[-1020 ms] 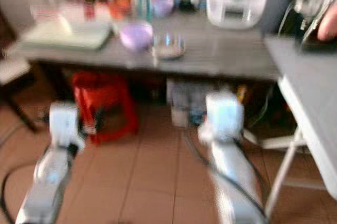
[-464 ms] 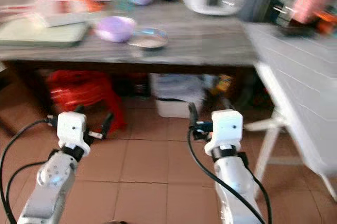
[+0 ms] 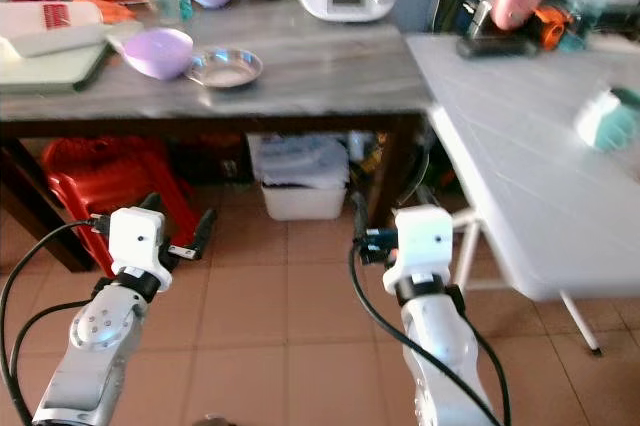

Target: Setting the table

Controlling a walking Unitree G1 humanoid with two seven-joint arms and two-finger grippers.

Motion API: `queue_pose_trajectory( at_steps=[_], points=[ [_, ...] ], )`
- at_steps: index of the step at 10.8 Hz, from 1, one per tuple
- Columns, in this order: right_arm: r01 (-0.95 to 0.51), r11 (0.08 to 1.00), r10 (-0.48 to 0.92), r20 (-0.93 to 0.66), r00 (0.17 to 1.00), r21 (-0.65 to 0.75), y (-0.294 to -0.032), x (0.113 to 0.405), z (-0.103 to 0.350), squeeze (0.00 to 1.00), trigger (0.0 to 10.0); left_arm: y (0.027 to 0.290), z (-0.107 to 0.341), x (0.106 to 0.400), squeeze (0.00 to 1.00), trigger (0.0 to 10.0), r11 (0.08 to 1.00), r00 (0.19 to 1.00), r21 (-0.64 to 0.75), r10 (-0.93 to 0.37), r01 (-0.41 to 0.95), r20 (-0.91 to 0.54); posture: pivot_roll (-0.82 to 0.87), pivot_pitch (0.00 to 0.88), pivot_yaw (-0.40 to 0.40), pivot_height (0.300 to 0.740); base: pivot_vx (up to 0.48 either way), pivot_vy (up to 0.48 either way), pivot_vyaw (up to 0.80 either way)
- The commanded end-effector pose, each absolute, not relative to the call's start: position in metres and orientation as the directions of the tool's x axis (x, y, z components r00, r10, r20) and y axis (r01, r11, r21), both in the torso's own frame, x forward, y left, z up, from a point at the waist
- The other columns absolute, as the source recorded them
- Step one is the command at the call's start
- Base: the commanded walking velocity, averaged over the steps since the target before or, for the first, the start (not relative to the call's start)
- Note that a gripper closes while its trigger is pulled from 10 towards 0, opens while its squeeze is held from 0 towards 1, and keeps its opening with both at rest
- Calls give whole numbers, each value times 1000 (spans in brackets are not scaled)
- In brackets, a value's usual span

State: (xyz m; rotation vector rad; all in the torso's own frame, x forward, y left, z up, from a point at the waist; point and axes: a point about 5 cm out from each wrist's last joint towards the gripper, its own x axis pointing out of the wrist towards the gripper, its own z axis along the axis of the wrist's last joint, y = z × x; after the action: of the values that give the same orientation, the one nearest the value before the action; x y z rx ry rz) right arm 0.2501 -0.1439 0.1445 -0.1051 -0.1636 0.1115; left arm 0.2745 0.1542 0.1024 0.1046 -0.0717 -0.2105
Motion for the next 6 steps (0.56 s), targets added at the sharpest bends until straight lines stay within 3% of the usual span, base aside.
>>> queue_pose_trajectory(
  at_steps=[1, 6],
  points=[
    [-90, 989, 109, 170, 979, -118, -146, 251, 148, 0, 10000, 151, 106, 276, 0, 10000, 968, 971, 117, -229, 220, 72, 82, 97, -18, 740, 0, -326, 0],
    [-88, 988, 110, 176, 978, -130, -143, 254, 150, 0, 10000, 148, 108, 281, 0, 10000, 966, 967, 115, -243, 233, 83, 79, 94, -16, 740, 0, -378, 0]
  ],
)
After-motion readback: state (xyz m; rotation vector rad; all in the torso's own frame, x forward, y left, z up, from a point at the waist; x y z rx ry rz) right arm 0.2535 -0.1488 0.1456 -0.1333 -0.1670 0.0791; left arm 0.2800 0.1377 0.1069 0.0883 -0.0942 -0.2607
